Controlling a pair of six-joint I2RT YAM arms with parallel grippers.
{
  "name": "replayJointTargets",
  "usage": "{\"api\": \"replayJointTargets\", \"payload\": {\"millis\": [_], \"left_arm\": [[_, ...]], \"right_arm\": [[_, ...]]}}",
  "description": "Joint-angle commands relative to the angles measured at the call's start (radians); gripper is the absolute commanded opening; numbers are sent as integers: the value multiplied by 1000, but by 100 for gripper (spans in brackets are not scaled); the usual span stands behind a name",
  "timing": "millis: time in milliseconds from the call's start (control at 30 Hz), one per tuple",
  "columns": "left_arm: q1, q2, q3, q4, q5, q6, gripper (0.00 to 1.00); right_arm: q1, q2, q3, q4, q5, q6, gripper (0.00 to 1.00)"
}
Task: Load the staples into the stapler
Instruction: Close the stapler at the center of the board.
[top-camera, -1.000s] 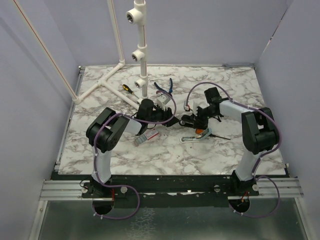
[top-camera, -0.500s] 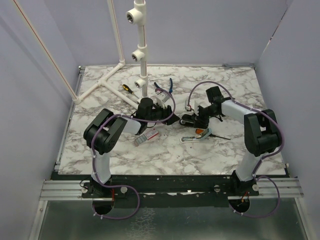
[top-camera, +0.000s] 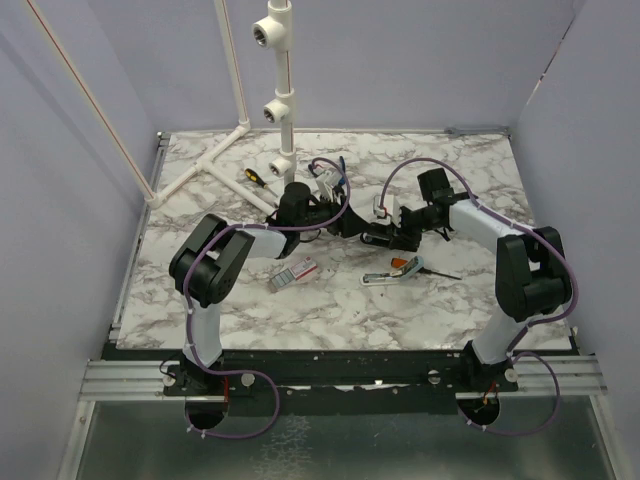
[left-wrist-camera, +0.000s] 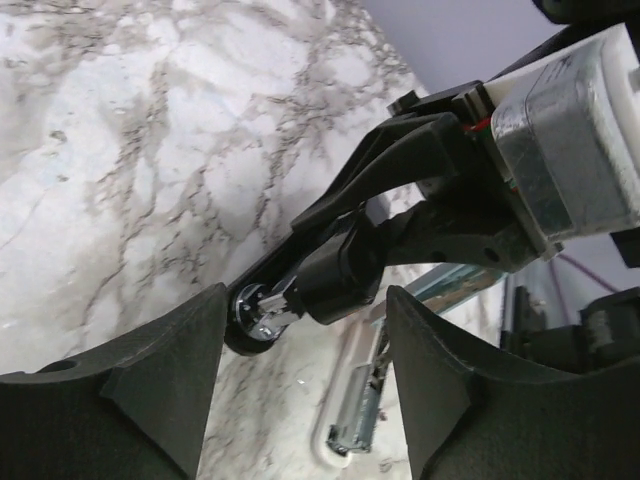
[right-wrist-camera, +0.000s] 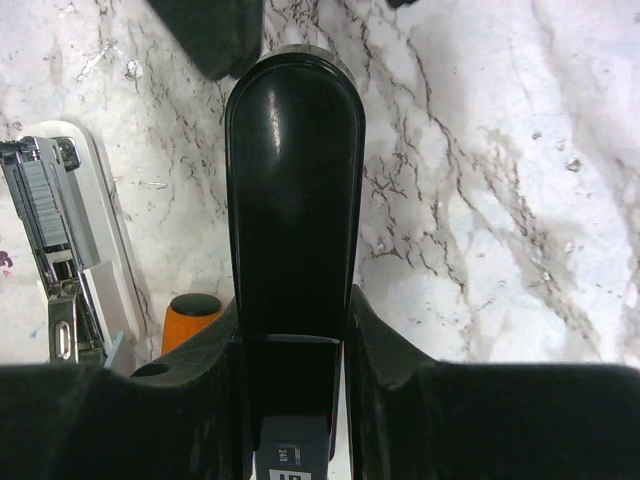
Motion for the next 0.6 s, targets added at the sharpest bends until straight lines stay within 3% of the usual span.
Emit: {"api": "replayJointTargets", "payload": {"millis": [0, 333, 567], "left_arm": [[0, 34, 67, -20, 136, -210, 69], [0, 72, 131, -21, 219, -399, 83], [5, 78, 136, -25, 207, -388, 99]], "right_arm": [[-8, -59, 17, -14, -40, -27, 3], [-8, -105, 7, -16, -70, -29, 3], [-8, -132, 1, -50, -99, -54, 3]]}}
